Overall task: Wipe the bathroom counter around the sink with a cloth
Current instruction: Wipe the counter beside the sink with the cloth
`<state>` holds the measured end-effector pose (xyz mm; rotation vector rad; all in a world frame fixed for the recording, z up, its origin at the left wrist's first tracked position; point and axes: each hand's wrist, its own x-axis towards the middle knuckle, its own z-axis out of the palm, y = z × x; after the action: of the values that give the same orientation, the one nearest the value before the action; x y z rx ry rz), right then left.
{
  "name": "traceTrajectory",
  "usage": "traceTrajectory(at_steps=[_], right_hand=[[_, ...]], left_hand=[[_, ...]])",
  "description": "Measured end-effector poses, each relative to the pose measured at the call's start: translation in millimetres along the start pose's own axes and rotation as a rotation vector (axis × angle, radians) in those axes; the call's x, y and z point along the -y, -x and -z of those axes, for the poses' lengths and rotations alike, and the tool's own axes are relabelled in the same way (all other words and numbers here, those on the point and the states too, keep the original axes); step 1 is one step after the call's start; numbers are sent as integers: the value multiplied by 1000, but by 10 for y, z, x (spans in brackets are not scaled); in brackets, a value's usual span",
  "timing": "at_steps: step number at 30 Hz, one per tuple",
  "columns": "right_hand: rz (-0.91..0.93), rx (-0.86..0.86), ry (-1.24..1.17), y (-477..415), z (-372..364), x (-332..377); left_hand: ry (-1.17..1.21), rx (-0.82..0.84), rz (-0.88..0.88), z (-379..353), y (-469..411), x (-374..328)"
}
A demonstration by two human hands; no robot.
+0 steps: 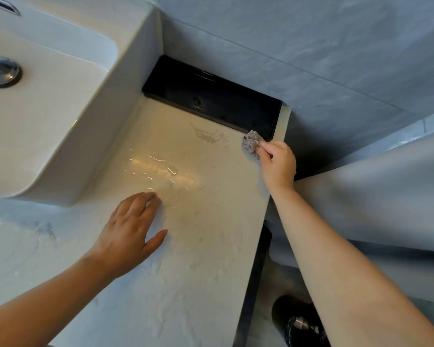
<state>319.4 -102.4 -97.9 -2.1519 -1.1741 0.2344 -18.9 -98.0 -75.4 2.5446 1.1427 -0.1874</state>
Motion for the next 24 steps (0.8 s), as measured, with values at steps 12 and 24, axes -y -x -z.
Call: traceTrajectory(at_steps=[12,24], right_hand=[[0,-114,35,953,-137,168],[-123,4,-30,1875,-72,542]], left_hand=[[-2,-15,-52,-53,5,102],[7,-5,-132,-16,11,213]])
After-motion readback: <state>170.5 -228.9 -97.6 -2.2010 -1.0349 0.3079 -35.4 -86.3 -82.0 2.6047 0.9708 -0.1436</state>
